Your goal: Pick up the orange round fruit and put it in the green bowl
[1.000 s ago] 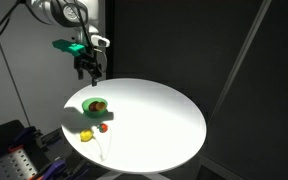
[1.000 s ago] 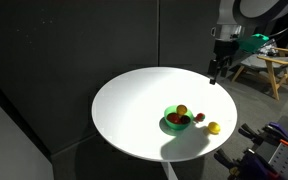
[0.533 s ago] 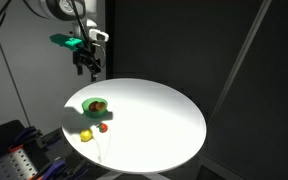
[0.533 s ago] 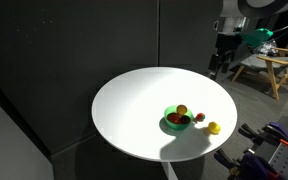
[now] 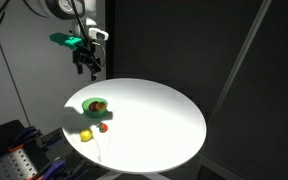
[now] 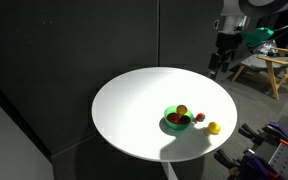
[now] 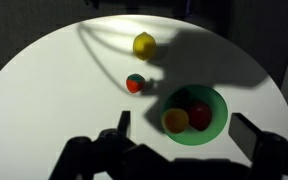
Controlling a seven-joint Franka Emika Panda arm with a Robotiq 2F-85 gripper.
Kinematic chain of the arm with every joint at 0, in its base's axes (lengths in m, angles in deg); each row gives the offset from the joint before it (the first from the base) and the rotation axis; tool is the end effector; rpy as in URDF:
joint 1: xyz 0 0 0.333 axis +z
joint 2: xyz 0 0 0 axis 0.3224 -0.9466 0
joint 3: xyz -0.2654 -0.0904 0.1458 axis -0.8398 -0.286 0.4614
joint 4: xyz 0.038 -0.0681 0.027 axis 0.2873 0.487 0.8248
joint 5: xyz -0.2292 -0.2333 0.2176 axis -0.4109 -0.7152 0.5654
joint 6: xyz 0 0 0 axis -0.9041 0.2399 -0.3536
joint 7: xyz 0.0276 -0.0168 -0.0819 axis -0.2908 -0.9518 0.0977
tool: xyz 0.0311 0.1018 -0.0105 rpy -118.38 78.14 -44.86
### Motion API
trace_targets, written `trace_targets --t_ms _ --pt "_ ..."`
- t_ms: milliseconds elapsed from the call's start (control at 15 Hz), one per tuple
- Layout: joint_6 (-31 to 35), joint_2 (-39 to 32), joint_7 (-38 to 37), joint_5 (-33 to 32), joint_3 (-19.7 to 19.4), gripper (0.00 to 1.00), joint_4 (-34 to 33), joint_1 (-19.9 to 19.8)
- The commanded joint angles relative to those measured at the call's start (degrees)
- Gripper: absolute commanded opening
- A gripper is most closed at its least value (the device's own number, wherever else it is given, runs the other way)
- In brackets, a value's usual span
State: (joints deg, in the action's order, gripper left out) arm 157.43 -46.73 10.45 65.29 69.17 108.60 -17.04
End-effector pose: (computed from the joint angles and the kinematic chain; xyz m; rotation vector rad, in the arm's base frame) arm 0.4279 0.0197 0.3734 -3.1304 -0.0543 0.0666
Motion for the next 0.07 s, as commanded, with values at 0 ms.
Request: trace_targets --t_ms 0 --pt "-0.1 0.0 0.0 0.0 0.1 1.00 -0.1 -0.1"
